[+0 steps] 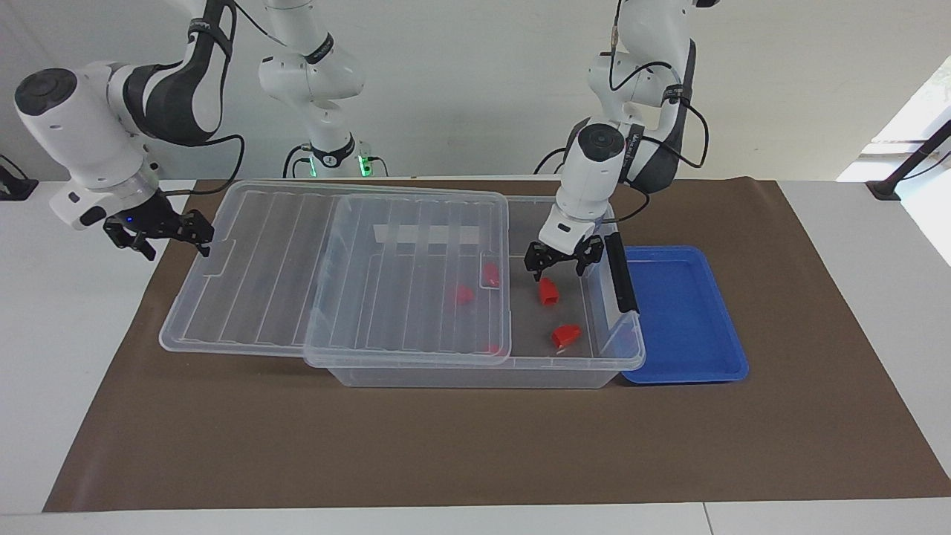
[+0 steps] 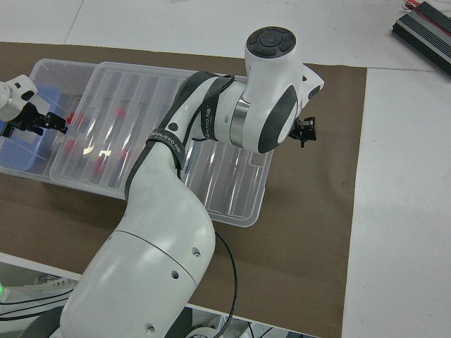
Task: Place red block in blue tray from box
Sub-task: 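Lower the left gripper and grasp a red block in the box, then carry the red block with the left gripper over the blue tray, then open the left gripper to drop the block and withdraw, then reach the right gripper back to the clear lid edge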
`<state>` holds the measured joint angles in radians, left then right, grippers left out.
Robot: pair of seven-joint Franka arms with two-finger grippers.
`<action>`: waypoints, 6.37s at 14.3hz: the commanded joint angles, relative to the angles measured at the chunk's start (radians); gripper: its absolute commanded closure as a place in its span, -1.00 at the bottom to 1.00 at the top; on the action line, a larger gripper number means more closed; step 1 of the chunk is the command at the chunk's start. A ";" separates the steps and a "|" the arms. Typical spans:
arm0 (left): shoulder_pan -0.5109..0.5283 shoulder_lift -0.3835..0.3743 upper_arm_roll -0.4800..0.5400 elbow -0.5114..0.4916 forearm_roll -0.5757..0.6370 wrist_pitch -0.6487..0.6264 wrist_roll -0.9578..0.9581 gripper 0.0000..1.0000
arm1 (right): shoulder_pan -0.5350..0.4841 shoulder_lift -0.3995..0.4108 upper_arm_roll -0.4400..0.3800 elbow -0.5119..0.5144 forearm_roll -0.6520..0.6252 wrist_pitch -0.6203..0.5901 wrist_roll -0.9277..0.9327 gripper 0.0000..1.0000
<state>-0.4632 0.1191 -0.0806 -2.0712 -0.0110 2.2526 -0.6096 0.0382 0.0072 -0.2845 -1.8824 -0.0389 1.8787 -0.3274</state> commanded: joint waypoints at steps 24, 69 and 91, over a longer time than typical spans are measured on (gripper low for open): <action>0.047 -0.225 0.019 0.015 0.013 -0.241 -0.104 1.00 | -0.001 -0.098 0.205 0.149 0.025 -0.314 0.163 -1.00; 0.448 -0.038 0.008 0.307 0.014 -0.410 0.605 -1.00 | -0.004 0.051 0.223 0.373 0.028 -0.467 0.183 -1.00; 0.439 -0.107 -0.004 0.460 0.062 -0.642 0.525 -1.00 | -0.248 -0.033 0.214 -0.086 0.008 0.063 0.031 1.00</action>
<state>-0.0254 0.0390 -0.0850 -1.5801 0.0359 1.6129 -0.0739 -0.2116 -0.0201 -0.0783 -1.9323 -0.0287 1.9021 -0.3092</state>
